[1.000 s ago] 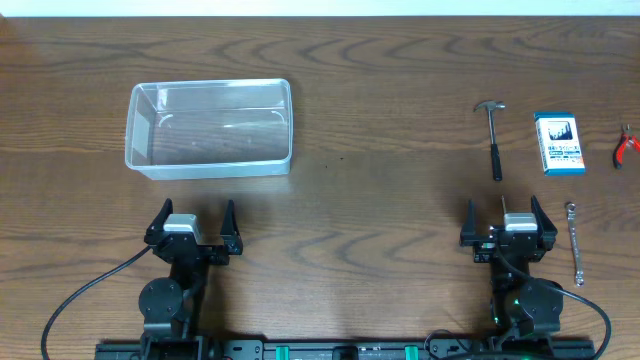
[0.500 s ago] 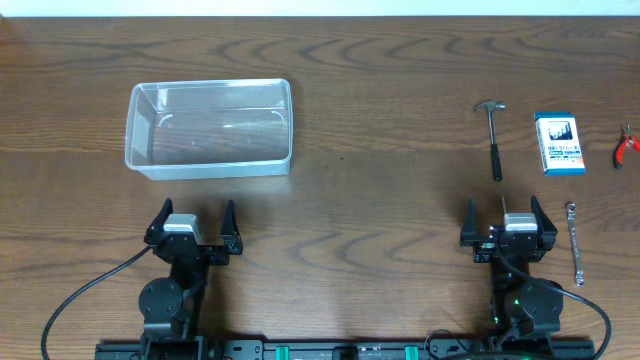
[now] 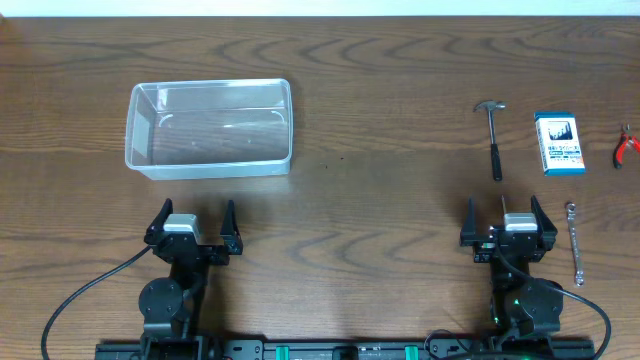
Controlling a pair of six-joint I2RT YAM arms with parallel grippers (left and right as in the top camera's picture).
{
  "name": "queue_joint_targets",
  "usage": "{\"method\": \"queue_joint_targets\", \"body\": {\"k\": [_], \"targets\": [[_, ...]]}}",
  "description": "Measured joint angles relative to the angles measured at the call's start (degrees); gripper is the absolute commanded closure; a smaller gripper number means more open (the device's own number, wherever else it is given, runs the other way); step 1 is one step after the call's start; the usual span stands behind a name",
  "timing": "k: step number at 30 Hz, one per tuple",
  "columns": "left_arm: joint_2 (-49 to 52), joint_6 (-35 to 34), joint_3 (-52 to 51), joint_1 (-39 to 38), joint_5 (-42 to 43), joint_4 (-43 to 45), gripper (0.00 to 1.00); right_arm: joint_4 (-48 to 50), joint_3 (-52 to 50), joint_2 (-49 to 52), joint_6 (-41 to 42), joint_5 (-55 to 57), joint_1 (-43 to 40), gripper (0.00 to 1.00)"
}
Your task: Pack container
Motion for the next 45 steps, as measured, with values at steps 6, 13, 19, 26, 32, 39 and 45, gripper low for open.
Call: {"method": "queue_joint_targets", "body": {"k": [6, 13, 19, 26, 32, 39, 45], "targets": [[0.0, 0.0, 0.0, 0.0, 0.0, 0.0, 0.02, 0.0, 0.0, 0.0, 0.0, 0.0, 0.0, 0.01], [0.0, 0.0, 0.0, 0.0, 0.0, 0.0, 0.02, 0.0, 0.0, 0.0, 0.0, 0.0, 0.0, 0.01], [0.0, 0.0, 0.0, 0.0, 0.0, 0.0, 0.02, 0.0, 0.0, 0.0, 0.0, 0.0, 0.0, 0.01], [0.0, 0.0, 0.0, 0.0, 0.0, 0.0, 0.02, 0.0, 0.0, 0.0, 0.0, 0.0, 0.0, 0.01], [0.0, 0.0, 0.0, 0.0, 0.0, 0.0, 0.02, 0.0, 0.0, 0.0, 0.0, 0.0, 0.0, 0.01], [0.0, 0.0, 0.0, 0.0, 0.0, 0.0, 0.02, 0.0, 0.0, 0.0, 0.0, 0.0, 0.0, 0.01], [0.0, 0.0, 0.0, 0.0, 0.0, 0.0, 0.02, -0.4, 0.0, 0.0, 0.3, -4.0, 0.0, 0.01]]}}
